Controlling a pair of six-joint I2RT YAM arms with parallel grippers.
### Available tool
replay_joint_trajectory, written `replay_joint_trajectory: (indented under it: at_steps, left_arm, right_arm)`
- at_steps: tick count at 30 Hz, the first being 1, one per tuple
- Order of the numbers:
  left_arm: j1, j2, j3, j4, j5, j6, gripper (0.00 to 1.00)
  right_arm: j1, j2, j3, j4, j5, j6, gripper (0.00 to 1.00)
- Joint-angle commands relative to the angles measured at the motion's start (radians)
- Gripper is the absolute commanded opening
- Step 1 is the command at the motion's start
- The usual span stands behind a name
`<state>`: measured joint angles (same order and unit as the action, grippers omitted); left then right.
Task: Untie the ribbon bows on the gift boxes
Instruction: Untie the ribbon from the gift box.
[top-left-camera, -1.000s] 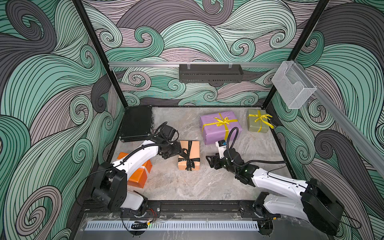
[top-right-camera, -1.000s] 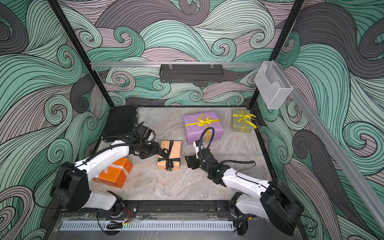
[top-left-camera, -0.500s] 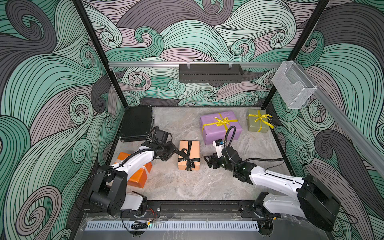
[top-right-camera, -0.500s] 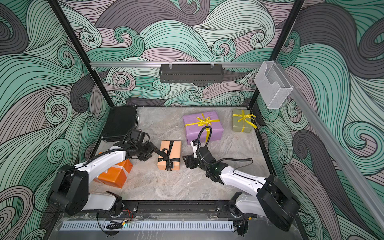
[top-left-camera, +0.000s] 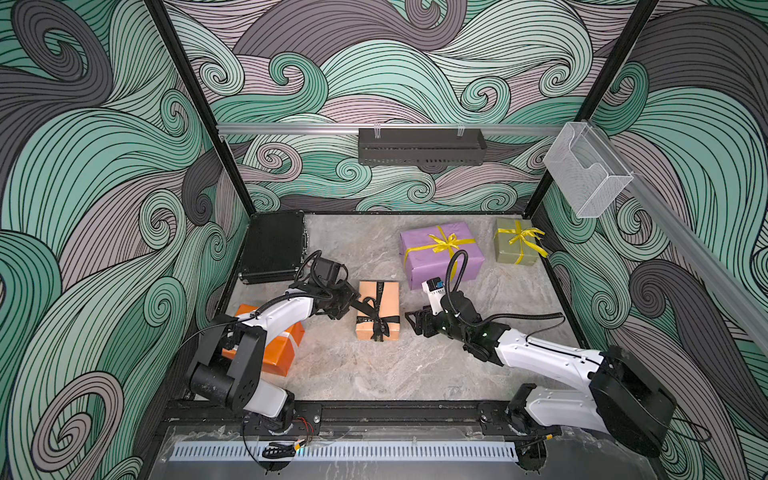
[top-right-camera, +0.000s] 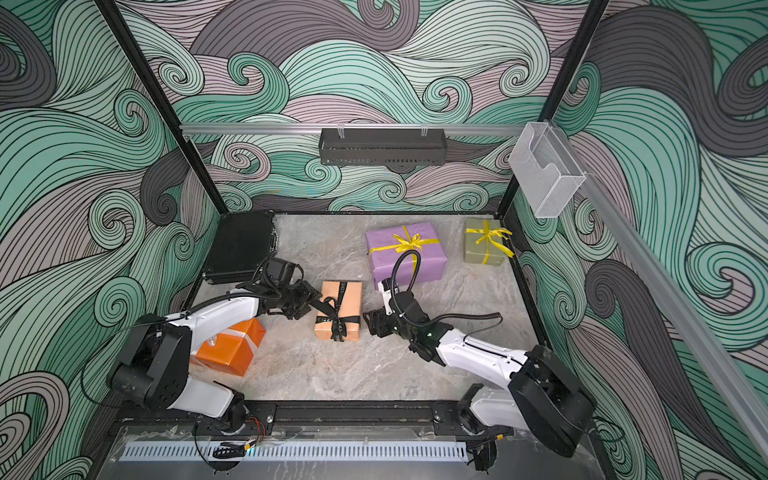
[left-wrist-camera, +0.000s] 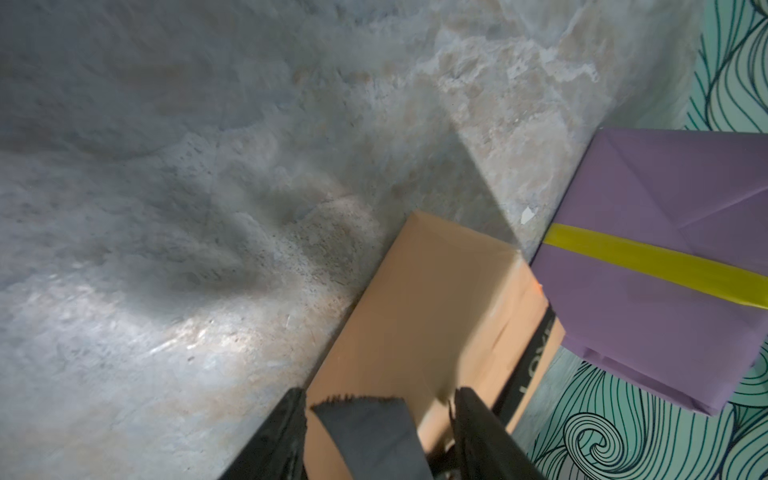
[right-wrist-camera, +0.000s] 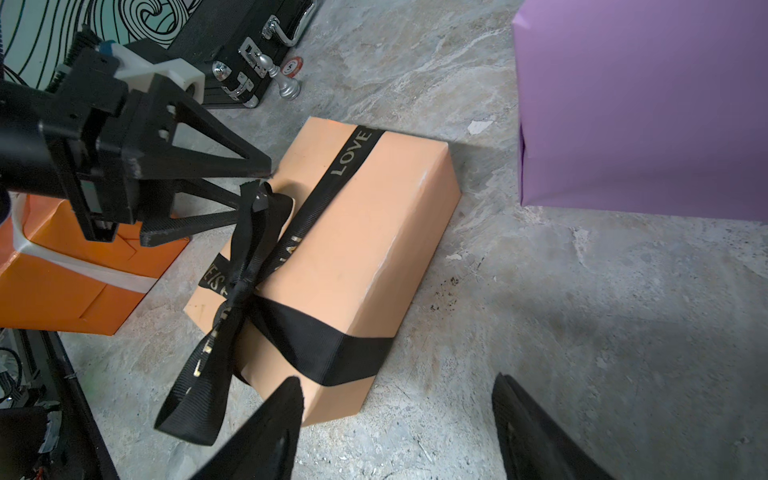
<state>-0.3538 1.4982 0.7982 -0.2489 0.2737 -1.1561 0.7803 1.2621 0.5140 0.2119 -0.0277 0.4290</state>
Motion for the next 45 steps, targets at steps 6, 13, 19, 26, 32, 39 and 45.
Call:
replay_joint_trajectory:
  at_steps: [6, 13, 19, 26, 32, 39, 45]
  left_arm:
    - [-0.001, -0.004, 0.04, -0.03, -0.024, 0.008, 0.14]
    - [-0.014, -0.033, 0.052, -0.079, -0.044, 0.034, 0.0]
    - [-0.026, -0.07, 0.065, -0.106, -0.057, 0.052, 0.0]
    - [-0.115, -0.172, 0.114, -0.127, -0.134, 0.087, 0.0]
    - [-0.246, -0.164, 0.23, -0.132, -0.171, 0.141, 0.0]
    - [-0.38, -0.043, 0.446, -0.186, -0.163, 0.266, 0.0]
    - [-0.438, 0.034, 0.544, -0.2, -0.153, 0.305, 0.0]
  right_arm:
    - [-0.003, 0.01, 0.032, -0.02, -0.003, -0.006, 0.73]
    - [-0.003, 0.016, 0.035, -0.023, -0.006, -0.006, 0.73]
    - [-0.003, 0.02, 0.042, -0.035, 0.005, -0.001, 0.73]
    - [-0.003, 0.041, 0.066, -0.075, 0.041, 0.016, 0.7]
    - [-0.004, 0.019, 0.059, -0.102, 0.132, 0.048, 0.69]
    - [-0.018, -0.043, 0.023, -0.099, 0.193, 0.073, 0.69]
    - [-0.052, -0.121, -0.027, -0.085, 0.226, 0.108, 0.68]
